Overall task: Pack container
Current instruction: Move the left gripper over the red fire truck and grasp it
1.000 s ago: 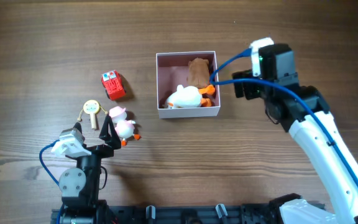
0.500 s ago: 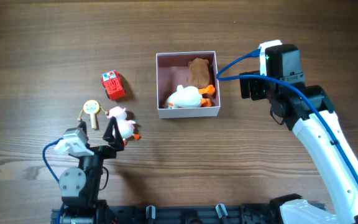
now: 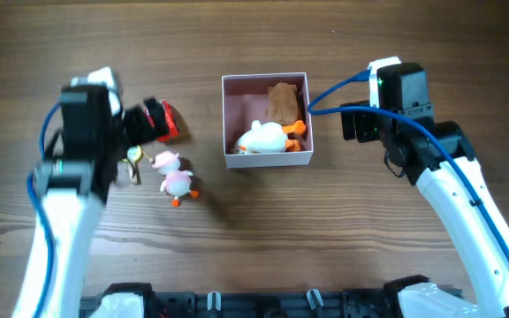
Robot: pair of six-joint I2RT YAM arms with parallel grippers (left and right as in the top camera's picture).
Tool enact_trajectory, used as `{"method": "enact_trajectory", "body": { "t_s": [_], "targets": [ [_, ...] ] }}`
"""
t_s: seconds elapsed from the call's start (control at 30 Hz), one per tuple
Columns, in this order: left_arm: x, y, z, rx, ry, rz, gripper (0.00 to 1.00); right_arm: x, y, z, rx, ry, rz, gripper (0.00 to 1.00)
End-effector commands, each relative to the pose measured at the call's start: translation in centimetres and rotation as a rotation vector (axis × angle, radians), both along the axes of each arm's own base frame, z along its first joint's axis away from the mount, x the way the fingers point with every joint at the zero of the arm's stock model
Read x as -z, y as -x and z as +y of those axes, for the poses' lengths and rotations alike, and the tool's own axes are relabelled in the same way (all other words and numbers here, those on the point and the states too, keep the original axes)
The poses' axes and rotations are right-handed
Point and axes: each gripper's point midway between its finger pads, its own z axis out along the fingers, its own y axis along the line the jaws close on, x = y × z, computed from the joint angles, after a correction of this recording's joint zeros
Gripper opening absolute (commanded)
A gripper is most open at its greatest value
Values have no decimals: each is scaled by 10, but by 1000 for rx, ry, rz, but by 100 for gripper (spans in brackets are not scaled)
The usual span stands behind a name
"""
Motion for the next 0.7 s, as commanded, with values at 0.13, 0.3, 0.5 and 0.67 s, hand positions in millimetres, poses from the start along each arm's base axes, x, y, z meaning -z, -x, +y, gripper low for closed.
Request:
{"method": "enact_trajectory", "body": {
  "t_s": [0.13,0.3,0.5,0.67],
  "targets": [
    [49,-55,-2,32,-29,149,100,-7,-2,-3,28,-5,-23,99],
    [79,-70,-8,-34,59,195,100,-7,-2,-3,28,-5,-23,100],
    [132,-70,4,-120,25,322,100,-7,-2,-3,28,-5,-23,100],
    [162,-66,4,-120,17,395,100,-7,-2,-3,28,-5,-23,100]
  ]
}}
